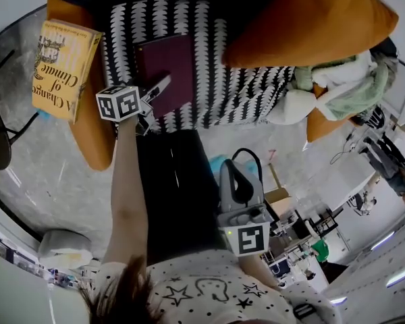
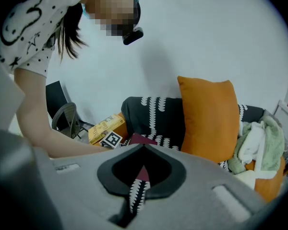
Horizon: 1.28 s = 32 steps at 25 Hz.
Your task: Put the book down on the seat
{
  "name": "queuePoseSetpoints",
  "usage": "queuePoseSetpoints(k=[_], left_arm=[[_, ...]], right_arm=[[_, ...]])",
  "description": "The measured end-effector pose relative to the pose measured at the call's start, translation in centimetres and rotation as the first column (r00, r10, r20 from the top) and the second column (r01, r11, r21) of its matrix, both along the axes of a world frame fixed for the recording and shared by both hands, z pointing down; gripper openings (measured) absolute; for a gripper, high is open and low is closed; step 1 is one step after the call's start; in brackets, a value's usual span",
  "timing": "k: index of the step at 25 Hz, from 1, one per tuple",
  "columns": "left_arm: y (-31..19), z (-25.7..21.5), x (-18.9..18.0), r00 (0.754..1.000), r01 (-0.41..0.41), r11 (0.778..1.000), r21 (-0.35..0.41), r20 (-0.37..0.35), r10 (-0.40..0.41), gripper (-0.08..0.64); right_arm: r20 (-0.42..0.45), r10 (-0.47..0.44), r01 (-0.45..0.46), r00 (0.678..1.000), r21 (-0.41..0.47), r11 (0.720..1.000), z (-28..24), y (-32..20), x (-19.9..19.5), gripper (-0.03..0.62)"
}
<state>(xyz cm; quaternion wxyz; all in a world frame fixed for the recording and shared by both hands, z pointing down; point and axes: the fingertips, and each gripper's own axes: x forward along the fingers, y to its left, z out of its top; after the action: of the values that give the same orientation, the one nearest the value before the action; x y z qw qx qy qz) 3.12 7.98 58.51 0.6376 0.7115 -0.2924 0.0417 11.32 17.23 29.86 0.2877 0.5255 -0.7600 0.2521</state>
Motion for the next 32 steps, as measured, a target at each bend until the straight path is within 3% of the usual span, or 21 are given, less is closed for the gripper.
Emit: queuePoseSetpoints(k=[4,10,18,22,28,32], left_arm=[[0.0,1.1,0.4,1.0,0.006,1.0,-0.031,-0.017,-0.007,0.229],[0.2,2.7,-0.6,0.996,-0.027,0.998,-0.054,0.082,0.031,0.23],[0.0,2.3,-0.4,0.996,-0.035,0.996,-0.084,0.077,0.041,0.238],[1.6,4.9,-1.2,0.988,-0.046,0.996,-0.083,0.14,0.057,0.249],[2.3,5.9,-1.4,0.964,-0.102,0.995,-0.019,0.246,0.103,0.373],[1.1,4.4,-1.6,0.961,-0.053,0.999,-0.012,0.27,0.054,0.42]], right_arm=[[0.005,0.003,-0.003,1.0,-0.001,1.0,0.0,0.2,0.2,0.002],[0.004,-0.001,0.001,1.0,0.003,1.0,-0.3,-0.2,-0.2,0.002],[0.005,-0.001,0.001,1.0,0.008,1.0,-2.0,-1.4,-0.1,0.002],[0.007,-0.011,0.011,1.0,-0.005,1.0,0.2,0.2,-0.3,0.002],[0.002,-0.006,0.006,1.0,-0.008,1.0,1.4,1.4,-0.3,0.002],[0.005,-0.008,0.008,1.0,-0.002,1.0,-0.1,0.7,-0.3,0.002]])
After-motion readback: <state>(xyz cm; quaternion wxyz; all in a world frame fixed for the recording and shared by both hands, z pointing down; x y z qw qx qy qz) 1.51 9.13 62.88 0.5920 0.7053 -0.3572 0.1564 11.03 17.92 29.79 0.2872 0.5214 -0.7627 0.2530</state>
